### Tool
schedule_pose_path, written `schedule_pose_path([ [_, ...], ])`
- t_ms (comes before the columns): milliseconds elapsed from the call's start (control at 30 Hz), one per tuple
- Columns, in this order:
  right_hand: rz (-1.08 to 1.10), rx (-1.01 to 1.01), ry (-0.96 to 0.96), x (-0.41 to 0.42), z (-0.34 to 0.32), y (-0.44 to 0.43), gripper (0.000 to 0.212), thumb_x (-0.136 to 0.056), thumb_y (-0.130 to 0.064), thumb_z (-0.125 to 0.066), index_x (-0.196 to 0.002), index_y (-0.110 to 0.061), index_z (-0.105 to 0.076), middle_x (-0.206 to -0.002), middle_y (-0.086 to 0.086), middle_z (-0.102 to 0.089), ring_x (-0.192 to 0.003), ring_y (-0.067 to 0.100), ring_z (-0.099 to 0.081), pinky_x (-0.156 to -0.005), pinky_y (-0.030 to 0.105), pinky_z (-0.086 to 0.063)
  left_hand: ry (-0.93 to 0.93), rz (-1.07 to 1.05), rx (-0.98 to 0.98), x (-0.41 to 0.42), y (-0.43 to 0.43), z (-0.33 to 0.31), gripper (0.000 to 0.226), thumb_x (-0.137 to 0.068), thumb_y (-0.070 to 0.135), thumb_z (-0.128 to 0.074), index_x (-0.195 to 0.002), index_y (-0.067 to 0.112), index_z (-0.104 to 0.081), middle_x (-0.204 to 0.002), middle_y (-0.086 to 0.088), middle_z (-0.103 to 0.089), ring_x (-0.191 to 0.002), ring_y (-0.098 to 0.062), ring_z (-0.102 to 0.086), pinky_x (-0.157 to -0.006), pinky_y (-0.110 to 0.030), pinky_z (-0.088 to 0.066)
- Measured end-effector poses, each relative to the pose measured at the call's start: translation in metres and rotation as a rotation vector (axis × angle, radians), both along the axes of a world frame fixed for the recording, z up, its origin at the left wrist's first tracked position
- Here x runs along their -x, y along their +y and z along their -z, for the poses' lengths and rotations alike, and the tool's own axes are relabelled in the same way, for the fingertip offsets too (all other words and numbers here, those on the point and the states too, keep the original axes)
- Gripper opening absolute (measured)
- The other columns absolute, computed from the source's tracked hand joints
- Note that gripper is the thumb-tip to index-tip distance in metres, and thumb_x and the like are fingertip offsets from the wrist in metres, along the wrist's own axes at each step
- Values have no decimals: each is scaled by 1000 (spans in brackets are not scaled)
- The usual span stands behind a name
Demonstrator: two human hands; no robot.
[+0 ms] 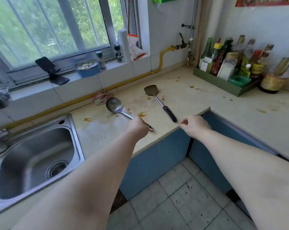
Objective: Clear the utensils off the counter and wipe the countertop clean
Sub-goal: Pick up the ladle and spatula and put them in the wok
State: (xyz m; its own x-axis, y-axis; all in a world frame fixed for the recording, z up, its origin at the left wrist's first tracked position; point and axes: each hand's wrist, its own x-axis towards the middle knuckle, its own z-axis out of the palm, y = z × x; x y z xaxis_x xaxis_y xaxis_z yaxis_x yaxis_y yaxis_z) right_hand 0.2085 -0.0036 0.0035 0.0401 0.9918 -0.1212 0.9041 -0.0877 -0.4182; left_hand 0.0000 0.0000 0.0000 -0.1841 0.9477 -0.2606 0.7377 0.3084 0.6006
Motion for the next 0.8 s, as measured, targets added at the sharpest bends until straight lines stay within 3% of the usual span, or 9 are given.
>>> schedule_pose_path([
  [100, -5, 40, -14, -1, 8, 11, 17, -92, -32, -54, -99, -28, -69, -108, -1, -68, -98, 23, -63, -66, 26, -44, -21, -29, -10, 0, 4, 1, 19, -85, 3, -49, -79, 13, -64, -66, -3, -51, -64, -21, -51, -53, -25, -40],
  [200, -15, 88, -17, 3, 18, 21, 13, -89, -33, -58, -93, -27, -69, -103, -1, -69, -93, 22, -64, -64, 26, -45, 2, -66, 6, 6, 10, 8, 11, -86, 1, -47, -82, 4, -57, -58, 3, -45, -55, -15, -45, -47, -24, -33],
  [267, -25, 95, -27, 4, 23, 28, 12, -88, -34, -59, -90, -27, -68, -100, -2, -69, -91, 21, -64, -63, 26, -46, 16, -86, 13, 10, 17, 15, 13, -86, 5, -48, -88, -1, -58, -61, 1, -43, -58, -17, -44, -47, -25, -31],
  [367, -35, 113, -21, 10, 26, 45, 14, -85, -40, -60, -86, -28, -65, -96, -2, -68, -91, 21, -64, -69, 28, -50, 18, -111, 62, 16, 31, 25, 12, -87, 9, -49, -76, 14, -52, -69, 0, -47, -66, -19, -49, -51, -25, -35],
  [500, -44, 115, -38, 20, 24, 72, 19, -85, -44, -59, -87, -26, -67, -91, -3, -68, -88, 21, -62, -66, 26, -44, -6, -147, 119, 24, 55, 38, 24, -86, 11, -46, -63, 15, -38, -65, -3, -46, -55, -19, -44, -47, -25, -32],
  [667, -66, 130, -89, 38, 24, 116, 15, -87, -38, -57, -85, -25, -65, -89, -1, -68, -85, 23, -63, -64, 25, -42, -58, -185, 177, 36, 90, 52, 8, -80, 13, -45, -72, 14, -46, -75, -8, -55, -60, -23, -48, -54, -29, -38],
  [800, -78, 111, -114, 50, 30, 140, 15, -88, -36, -56, -86, -24, -65, -88, 1, -67, -83, 24, -62, -64, 26, -42, -21, -197, 208, 46, 116, 62, 16, -86, 14, -48, -70, 12, -46, -73, -6, -54, -60, -22, -49, -53, -29, -39],
])
